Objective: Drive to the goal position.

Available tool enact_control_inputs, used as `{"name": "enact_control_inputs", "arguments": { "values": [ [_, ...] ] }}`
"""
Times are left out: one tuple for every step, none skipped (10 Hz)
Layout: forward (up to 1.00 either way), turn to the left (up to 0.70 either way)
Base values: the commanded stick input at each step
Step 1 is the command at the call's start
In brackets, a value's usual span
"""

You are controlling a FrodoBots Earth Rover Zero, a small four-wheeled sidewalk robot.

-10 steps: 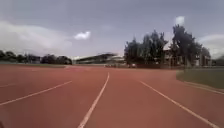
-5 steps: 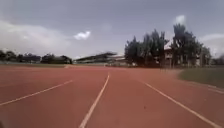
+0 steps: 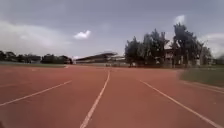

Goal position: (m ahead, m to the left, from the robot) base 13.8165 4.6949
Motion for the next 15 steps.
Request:
{"name": "enact_control_inputs", "arguments": {
  "values": [
    [0.45,0.0],
    [0.45,0.0],
    [0.45,0.0],
    [0.45,0.0],
    [0.45,0.0],
    [0.45,0.0],
    [0.45,0.0],
    [0.45,0.0],
    [0.45,0.0],
    [0.45,0.0],
    [0.45,0.0],
    [0.45,0.0],
    [0.45,0.0],
    [0.45,0.0],
    [0.45,0.0]
  ]
}}
